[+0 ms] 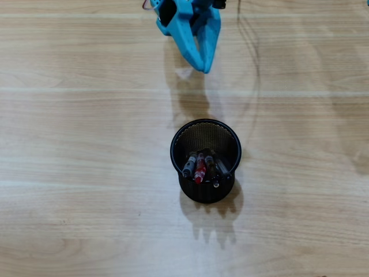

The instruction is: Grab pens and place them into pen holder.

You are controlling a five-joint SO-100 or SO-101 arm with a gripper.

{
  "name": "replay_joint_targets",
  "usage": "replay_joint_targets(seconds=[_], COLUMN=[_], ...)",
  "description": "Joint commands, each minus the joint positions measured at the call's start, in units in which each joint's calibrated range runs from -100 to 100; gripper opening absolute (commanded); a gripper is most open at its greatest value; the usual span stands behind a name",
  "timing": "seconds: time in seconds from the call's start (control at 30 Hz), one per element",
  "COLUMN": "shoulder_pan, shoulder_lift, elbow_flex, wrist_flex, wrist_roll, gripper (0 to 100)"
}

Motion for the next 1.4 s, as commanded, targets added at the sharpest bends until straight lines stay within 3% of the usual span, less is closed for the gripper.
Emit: replay_joint_targets(seconds=[0.0, 0.4, 0.93, 1.07, 1.37], shoulder_pan=[0.7, 2.9, 10.6, 10.6, 10.5], shoulder_lift=[-12.8, -39.4, -62.0, -63.0, -63.0], elbow_flex=[12.3, 41.0, 40.7, 40.6, 40.6], wrist_flex=[-0.3, 0.7, 53.9, 60.9, 63.7], wrist_roll=[4.3, 14.6, 30.8, 33.3, 33.5], gripper=[2, 2, 2, 2, 2])
